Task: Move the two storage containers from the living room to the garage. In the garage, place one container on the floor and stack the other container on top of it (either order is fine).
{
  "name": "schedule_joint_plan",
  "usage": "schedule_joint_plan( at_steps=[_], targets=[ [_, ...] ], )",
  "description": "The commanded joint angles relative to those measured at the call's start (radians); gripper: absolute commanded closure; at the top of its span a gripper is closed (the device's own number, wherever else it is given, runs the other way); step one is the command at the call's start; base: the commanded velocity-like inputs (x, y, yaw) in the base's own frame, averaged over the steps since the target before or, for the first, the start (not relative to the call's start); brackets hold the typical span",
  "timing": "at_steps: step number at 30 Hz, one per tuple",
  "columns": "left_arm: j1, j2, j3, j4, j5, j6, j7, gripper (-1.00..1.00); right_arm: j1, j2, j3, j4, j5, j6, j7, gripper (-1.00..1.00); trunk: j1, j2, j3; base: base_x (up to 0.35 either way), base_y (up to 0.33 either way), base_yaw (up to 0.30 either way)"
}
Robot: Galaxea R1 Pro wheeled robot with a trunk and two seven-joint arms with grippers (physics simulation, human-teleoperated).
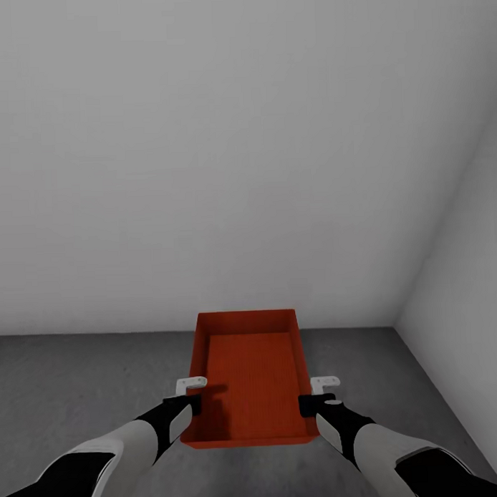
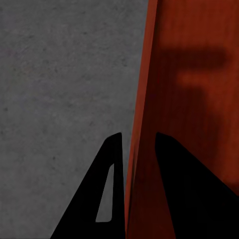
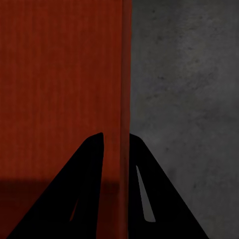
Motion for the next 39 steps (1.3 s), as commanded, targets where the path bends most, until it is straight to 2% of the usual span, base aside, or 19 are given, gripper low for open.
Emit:
schedule_joint_plan(
  at_steps=[1,39],
  targets=[
    [-0.001,0.006,0.022,-0.006,-0.007,-0.008,0.016,1.0,0.0,0.0,-0.003,0.002,-0.016,0.001,-0.004,1.0,0.0,-0.001,-0.003,0.0,0.0,0.0],
    [-0.001,0.006,0.021,-0.005,-0.007,-0.008,0.016,1.0,0.001,0.0,-0.003,0.002,-0.016,0.001,-0.005,1.0,0.0,-0.001,-0.063,0.0,0.0,0.0]
  ],
)
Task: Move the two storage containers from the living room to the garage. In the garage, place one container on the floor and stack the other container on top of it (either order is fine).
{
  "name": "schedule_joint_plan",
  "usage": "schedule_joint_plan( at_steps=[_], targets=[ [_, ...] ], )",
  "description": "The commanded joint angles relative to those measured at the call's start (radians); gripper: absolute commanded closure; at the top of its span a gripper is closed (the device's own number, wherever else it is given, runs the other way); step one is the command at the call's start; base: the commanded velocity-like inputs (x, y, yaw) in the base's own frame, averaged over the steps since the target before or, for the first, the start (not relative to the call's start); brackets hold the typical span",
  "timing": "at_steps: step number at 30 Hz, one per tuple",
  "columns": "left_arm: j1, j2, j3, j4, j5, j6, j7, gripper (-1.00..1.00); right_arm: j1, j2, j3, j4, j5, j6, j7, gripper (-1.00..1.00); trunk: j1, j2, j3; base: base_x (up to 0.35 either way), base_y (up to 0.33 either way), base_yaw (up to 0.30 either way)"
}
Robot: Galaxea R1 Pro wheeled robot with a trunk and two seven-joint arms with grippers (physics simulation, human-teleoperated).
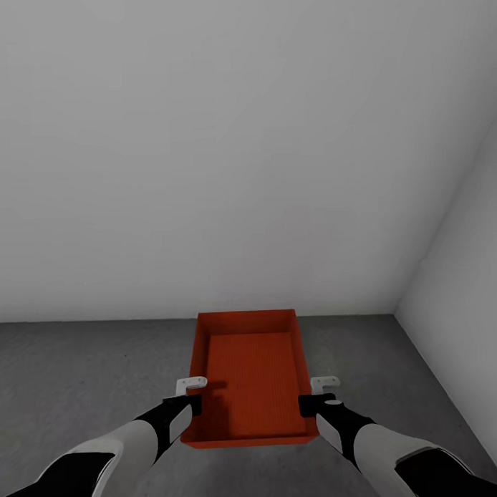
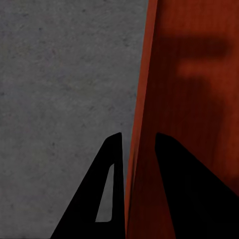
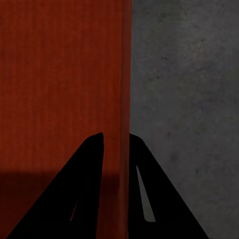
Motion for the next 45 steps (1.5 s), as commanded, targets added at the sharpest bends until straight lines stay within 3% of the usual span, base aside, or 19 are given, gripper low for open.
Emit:
schedule_joint_plan(
  at_steps=[1,45],
  targets=[
    [-0.001,0.006,0.022,-0.006,-0.007,-0.008,0.016,1.0,0.0,0.0,-0.002,0.002,-0.016,0.001,-0.004,1.0,0.0,-0.001,-0.002,0.0,0.0,0.0],
    [-0.001,0.006,0.022,-0.006,-0.006,-0.009,0.016,1.0,0.0,0.0,-0.002,0.002,-0.016,0.001,-0.004,1.0,0.0,-0.001,-0.073,0.0,0.0,0.0]
  ],
)
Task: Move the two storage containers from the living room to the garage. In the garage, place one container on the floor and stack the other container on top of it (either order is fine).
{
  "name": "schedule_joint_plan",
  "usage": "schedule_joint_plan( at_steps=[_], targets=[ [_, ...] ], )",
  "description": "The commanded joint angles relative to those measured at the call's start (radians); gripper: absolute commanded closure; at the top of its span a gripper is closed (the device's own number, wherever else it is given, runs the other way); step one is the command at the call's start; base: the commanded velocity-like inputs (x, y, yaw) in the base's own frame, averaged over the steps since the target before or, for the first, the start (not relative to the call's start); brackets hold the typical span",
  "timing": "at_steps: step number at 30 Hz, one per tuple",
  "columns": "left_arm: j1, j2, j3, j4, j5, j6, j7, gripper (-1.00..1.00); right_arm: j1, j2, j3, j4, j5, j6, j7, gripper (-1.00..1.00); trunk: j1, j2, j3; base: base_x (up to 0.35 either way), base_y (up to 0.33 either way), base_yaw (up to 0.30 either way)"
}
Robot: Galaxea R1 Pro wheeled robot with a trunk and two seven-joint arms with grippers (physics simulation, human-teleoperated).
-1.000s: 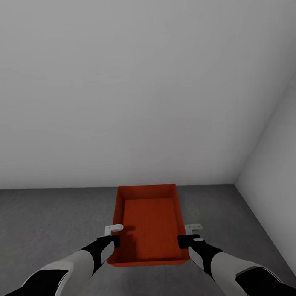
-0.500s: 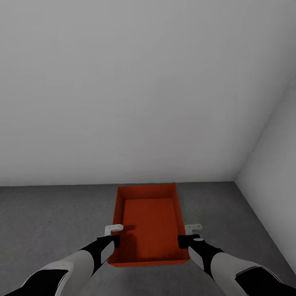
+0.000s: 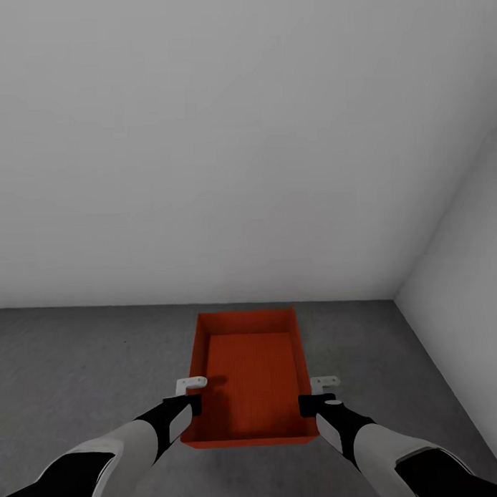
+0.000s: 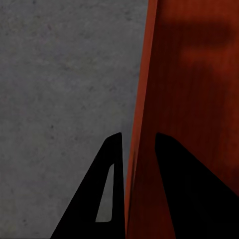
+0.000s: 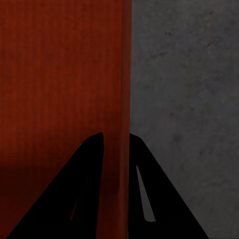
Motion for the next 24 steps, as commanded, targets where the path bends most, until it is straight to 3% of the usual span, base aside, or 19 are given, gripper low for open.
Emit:
schedule_joint_plan(
  at_steps=[1,24],
  targets=[
    [-0.001,0.006,0.022,-0.005,-0.007,-0.009,0.016,1.0,0.0,0.0,-0.001,0.002,-0.016,0.002,-0.004,1.0,0.0,0.0,-0.002,0.0,0.0,0.0],
    [0.0,0.006,0.022,-0.006,-0.007,-0.009,0.016,1.0,0.0,0.0,-0.001,0.002,-0.016,0.001,-0.004,1.0,0.0,0.0,-0.035,0.0,0.0,0.0]
  ],
)
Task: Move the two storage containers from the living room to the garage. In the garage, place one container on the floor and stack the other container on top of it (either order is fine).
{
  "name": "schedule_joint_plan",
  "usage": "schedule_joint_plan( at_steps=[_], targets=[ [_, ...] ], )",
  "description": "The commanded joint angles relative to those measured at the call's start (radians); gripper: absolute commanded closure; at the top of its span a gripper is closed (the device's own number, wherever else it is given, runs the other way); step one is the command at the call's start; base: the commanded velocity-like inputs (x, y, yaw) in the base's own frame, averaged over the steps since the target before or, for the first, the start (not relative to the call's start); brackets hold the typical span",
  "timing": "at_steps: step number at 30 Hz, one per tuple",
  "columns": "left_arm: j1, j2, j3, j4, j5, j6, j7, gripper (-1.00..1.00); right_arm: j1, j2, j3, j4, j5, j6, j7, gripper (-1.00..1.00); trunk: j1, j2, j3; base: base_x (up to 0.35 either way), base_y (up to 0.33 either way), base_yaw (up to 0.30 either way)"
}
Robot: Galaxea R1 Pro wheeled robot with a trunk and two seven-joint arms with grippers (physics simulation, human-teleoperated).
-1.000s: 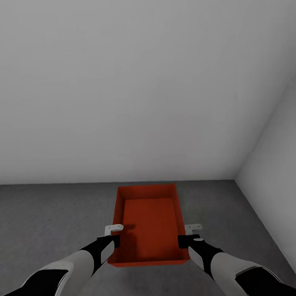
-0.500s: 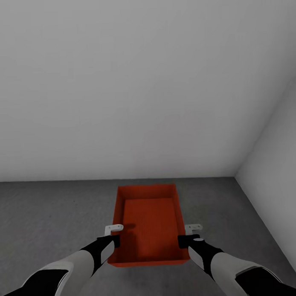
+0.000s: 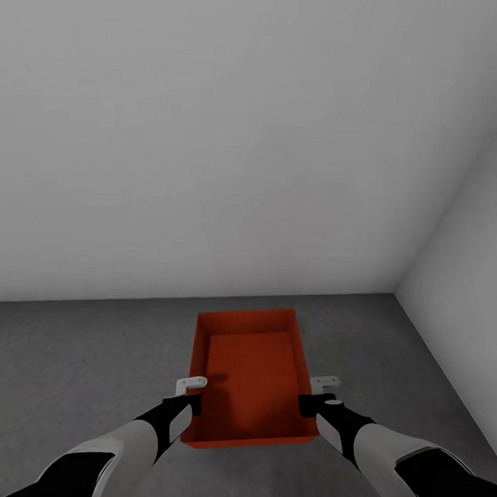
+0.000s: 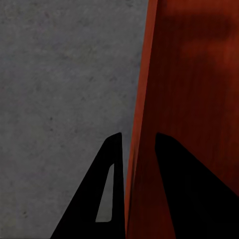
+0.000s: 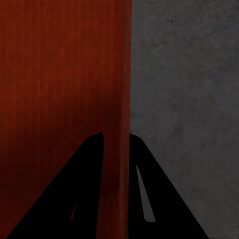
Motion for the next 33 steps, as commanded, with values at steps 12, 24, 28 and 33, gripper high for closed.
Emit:
schedule_joint_plan(
  at_steps=[12,24,28,33],
  targets=[
    [-0.001,0.006,0.022,-0.006,-0.006,-0.008,0.017,1.0,0.0,-0.001,-0.001,0.002,-0.017,0.001,-0.004,1.0,0.0,0.0,-0.001,0.0,0.0,0.0],
    [0.0,0.006,0.022,-0.006,-0.006,-0.008,0.017,1.0,0.0,0.0,-0.001,0.002,-0.017,0.001,-0.005,1.0,0.0,0.0,-0.001,0.0,0.0,0.0],
    [0.0,0.006,0.022,-0.006,-0.007,-0.008,0.017,1.0,0.0,0.0,-0.001,0.002,-0.017,0.001,-0.005,1.0,0.0,0.0,-0.001,0.0,0.0,0.0],
    [0.0,0.005,0.022,-0.005,-0.006,-0.008,0.016,1.0,0.0,0.0,-0.001,0.002,-0.017,0.0,-0.005,1.0,0.0,0.0,-0.001,0.0,0.0,0.0]
  ],
)
